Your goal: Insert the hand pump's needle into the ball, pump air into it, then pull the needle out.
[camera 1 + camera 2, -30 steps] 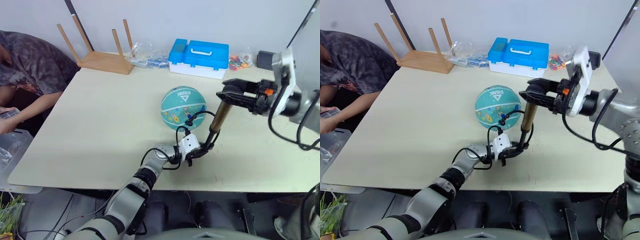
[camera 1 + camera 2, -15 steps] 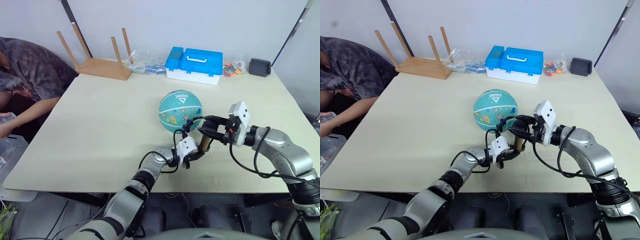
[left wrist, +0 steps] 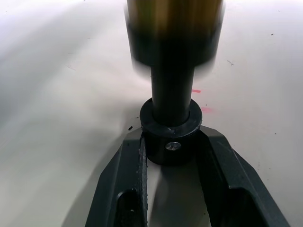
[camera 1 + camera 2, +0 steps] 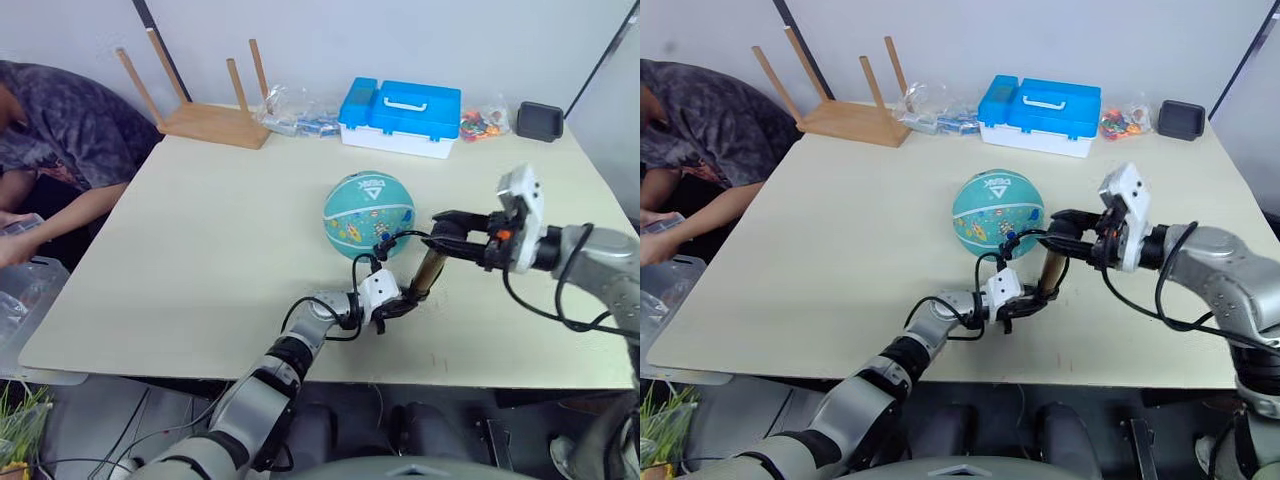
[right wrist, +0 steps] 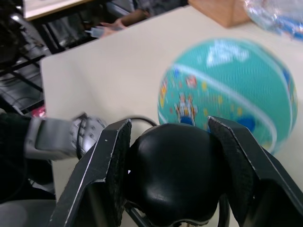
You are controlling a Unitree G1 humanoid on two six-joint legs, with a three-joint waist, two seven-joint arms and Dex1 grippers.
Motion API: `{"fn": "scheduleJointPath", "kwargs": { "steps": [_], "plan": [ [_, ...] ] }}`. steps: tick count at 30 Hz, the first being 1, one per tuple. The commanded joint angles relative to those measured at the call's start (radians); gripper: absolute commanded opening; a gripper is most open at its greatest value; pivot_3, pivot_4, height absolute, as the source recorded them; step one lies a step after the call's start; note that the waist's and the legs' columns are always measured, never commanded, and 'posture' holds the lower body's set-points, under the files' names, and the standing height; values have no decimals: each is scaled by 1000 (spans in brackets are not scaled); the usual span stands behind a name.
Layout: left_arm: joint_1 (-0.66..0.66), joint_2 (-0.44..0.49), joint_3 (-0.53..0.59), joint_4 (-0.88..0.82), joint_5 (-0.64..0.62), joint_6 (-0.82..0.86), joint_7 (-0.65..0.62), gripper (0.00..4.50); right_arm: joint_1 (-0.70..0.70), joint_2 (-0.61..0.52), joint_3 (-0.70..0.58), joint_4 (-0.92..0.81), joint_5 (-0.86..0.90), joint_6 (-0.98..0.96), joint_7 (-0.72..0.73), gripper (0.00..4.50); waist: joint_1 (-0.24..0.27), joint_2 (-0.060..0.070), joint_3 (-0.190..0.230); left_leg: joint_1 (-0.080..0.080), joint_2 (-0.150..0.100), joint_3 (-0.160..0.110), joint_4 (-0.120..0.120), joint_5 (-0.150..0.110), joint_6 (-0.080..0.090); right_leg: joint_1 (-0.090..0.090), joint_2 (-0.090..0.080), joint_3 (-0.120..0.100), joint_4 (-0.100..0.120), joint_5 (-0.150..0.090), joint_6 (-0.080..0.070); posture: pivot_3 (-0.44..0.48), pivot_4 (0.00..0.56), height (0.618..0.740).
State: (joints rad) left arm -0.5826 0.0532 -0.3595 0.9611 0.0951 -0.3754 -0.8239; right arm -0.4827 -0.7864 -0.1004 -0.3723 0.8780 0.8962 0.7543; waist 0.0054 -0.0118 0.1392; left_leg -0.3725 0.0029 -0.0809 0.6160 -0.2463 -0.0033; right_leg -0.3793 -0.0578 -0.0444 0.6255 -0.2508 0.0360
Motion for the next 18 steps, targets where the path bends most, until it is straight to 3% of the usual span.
{"fn": "scheduleJointPath", "kwargs": {
  "steps": [1,5,9,14,18],
  "plan": [
    [75,50,-27,160,74,94,16,954,-128,-59,-168,-35,129,58,-46,2073,1,1,4,-2,0,0,2,0,0,-1,0,0,0,0,0,0,150,740],
    [70,44,-28,174,76,92,22,954,-245,-116,-227,15,233,152,-108,2073,3,0,6,-4,0,-1,4,0,0,-2,0,-1,0,0,1,0,150,740],
    [78,42,-30,174,77,87,23,954,-276,-144,-250,29,293,194,-134,2073,7,-1,7,-5,0,-2,4,0,0,-2,0,-3,0,0,1,0,150,740],
    [86,43,-33,168,78,85,20,954,-133,-112,-164,-3,206,151,-111,2073,6,-4,4,-5,0,-3,4,0,0,-2,0,-3,0,0,0,0,150,740],
    [95,51,-32,157,75,83,18,954,22,-48,14,20,24,17,-69,2073,0,-8,-4,-5,0,-2,4,0,0,0,0,-3,0,0,1,0,150,740]
  ]
}}
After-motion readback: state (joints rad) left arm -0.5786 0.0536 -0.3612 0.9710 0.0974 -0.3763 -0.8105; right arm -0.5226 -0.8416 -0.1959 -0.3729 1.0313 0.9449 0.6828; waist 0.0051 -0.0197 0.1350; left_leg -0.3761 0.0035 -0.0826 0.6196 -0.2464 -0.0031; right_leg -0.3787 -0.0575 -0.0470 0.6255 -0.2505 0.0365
